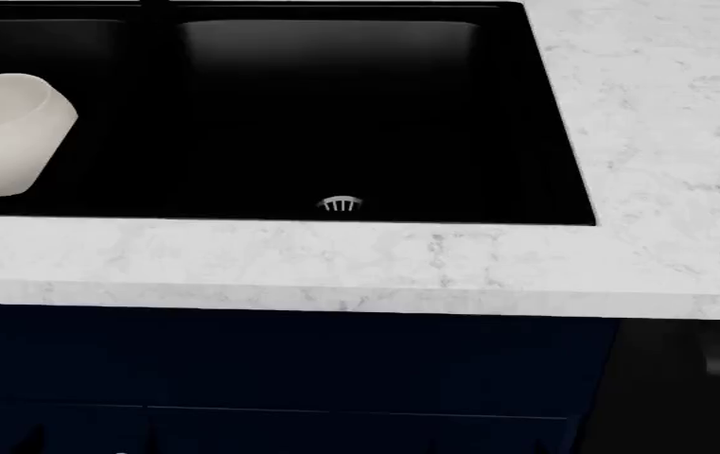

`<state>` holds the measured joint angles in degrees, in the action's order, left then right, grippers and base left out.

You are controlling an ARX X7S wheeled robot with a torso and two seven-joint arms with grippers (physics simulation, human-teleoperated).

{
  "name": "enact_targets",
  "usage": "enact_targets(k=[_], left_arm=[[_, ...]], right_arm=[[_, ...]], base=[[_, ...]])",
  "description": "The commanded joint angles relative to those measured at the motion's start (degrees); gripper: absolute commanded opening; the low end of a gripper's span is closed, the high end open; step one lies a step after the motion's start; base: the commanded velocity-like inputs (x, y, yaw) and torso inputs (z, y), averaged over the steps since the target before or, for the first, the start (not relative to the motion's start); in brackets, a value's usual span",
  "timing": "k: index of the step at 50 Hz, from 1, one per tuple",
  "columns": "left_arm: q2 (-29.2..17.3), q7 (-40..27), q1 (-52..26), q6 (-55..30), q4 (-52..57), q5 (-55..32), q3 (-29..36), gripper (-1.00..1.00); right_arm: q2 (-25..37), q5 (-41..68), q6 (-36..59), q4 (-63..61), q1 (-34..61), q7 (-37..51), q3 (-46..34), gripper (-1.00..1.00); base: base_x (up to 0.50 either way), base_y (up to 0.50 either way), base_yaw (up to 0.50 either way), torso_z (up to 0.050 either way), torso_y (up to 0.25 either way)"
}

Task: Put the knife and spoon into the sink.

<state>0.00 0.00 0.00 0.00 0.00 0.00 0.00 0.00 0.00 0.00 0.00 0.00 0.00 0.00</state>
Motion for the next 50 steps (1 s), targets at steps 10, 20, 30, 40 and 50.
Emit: enact_targets(k=[10, 20, 30, 40, 50], left_arm=[[-5.1, -5.8, 0.0, 0.6, 0.1, -5.1, 5.7, 1.00], [-5.7, -6.7, 0.2, 0.4, 0.9, -5.8, 6.4, 1.00], [-6.3, -7.5, -0.1, 0.2, 0.2, -6.3, 6.9, 1.00], [-8.0, -9.2, 0.9, -7.2, 13.4, -5.5, 8.2, 1.00], [-9.1, -11.2, -4.1, -23.8, 22.9, -7.3, 7.2, 1.00]], right_arm=[[4.8, 4.9, -0.4, 0.2, 0.2, 5.7, -5.9, 1.00], [5.5, 5.8, -0.8, 0.5, 0.2, 6.3, -6.5, 1.00], [6.1, 6.4, -1.4, 0.7, 0.0, 7.0, -7.1, 1.00], [7.6, 5.3, 3.1, -11.2, -1.4, 9.2, -7.9, 1.00], [9.7, 6.5, 11.6, -21.9, 0.6, 10.1, -7.0, 1.00]], base=[[0.00, 0.00, 0.00, 0.000, 0.000], [0.00, 0.00, 0.00, 0.000, 0.000], [0.00, 0.00, 0.00, 0.000, 0.000], [0.00, 0.00, 0.00, 0.000, 0.000], [0.00, 0.00, 0.00, 0.000, 0.000]])
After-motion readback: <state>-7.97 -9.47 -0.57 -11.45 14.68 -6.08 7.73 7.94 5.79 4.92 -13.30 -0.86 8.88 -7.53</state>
